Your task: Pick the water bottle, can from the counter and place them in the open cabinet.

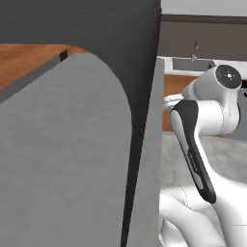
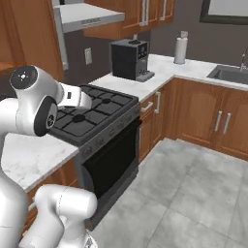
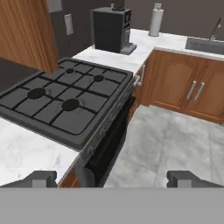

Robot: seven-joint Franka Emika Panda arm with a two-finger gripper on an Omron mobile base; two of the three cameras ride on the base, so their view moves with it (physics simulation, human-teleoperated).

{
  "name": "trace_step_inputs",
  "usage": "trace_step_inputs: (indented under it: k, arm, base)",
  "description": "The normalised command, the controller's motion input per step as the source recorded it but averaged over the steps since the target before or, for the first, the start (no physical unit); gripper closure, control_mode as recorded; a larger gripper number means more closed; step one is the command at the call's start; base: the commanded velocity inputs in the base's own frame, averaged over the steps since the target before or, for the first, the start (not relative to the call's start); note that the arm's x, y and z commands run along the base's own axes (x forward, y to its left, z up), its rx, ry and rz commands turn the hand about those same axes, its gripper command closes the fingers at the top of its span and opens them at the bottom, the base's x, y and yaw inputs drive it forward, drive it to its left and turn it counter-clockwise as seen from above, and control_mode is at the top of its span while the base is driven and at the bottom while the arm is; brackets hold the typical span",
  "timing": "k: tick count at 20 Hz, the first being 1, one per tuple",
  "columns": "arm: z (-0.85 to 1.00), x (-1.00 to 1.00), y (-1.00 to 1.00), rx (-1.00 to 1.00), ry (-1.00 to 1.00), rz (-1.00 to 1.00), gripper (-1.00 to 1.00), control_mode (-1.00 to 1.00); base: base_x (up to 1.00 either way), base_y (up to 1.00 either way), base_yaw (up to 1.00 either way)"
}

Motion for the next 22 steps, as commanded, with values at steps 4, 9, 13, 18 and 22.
trace_step_inputs:
  k: [4, 9, 13, 18, 22]
  arm:
    - [0.00, 0.00, 0.00, 0.00, 0.00, 0.00, -1.00, 1.00]
    - [0.00, 0.00, 0.00, 0.00, 0.00, 0.00, -1.00, 1.00]
    - [0.00, 0.00, 0.00, 0.00, 0.00, 0.00, -1.00, 1.00]
    - [0.00, 0.00, 0.00, 0.00, 0.00, 0.00, -1.00, 1.00]
    - [0.00, 0.00, 0.00, 0.00, 0.00, 0.00, -1.00, 1.00]
  base:
    - [0.55, -0.23, -0.53]
    - [0.53, -0.32, -0.52]
    - [0.48, -0.36, -0.50]
    - [0.45, -0.37, -0.46]
    - [0.42, -0.36, -0.43]
